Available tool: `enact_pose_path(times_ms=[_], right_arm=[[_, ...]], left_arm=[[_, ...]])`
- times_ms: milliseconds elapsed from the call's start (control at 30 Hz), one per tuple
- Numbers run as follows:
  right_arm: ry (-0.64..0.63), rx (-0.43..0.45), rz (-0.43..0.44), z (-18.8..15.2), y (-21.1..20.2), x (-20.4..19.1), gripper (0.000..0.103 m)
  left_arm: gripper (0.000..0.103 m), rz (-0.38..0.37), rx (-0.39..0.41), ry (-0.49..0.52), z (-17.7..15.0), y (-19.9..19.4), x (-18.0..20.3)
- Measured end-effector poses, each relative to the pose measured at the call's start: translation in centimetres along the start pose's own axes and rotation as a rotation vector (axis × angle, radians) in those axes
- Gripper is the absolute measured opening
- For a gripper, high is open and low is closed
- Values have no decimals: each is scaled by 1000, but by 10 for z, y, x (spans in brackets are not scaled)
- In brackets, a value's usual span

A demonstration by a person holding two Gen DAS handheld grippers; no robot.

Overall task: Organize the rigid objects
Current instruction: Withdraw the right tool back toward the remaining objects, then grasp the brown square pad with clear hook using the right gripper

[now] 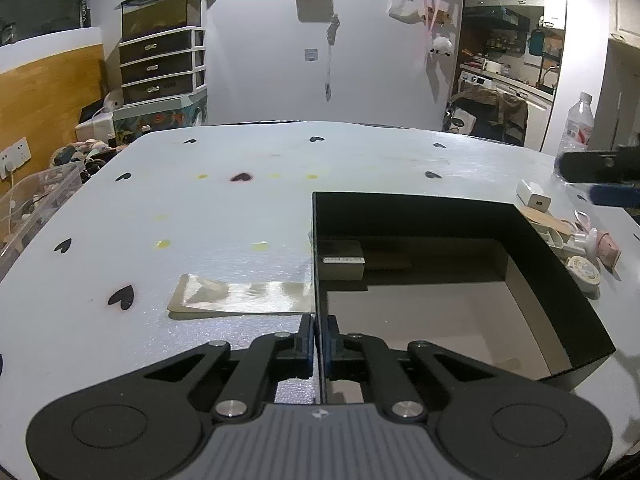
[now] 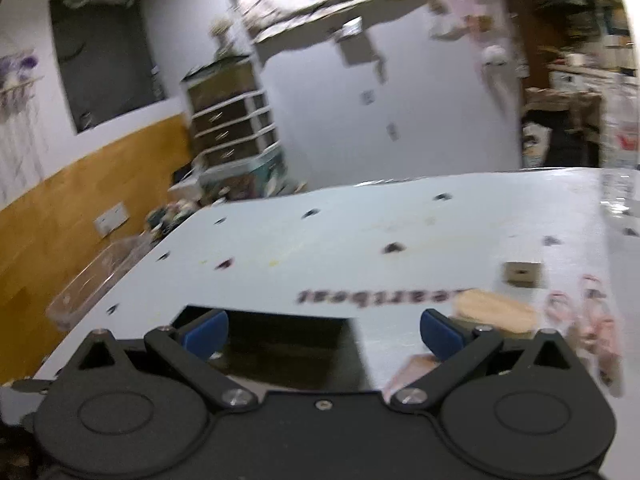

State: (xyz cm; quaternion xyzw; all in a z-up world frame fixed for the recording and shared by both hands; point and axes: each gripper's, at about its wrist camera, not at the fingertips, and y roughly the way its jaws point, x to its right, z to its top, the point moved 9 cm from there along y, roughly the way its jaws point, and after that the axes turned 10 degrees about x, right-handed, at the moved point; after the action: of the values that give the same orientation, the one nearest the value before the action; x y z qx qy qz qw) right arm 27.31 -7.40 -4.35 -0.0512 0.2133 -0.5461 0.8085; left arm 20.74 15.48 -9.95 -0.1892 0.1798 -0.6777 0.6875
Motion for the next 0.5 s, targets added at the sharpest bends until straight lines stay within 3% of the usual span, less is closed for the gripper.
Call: enact_pose_path(times_ms=[233,500], right_arm=[[-3,64,-83,-9,-20,52,103],[9,-46,-42,-39,-30,74,103]], left_arm=[[3,28,14,-18,4,-4,0],[3,71,10,-27,2,-5,4]])
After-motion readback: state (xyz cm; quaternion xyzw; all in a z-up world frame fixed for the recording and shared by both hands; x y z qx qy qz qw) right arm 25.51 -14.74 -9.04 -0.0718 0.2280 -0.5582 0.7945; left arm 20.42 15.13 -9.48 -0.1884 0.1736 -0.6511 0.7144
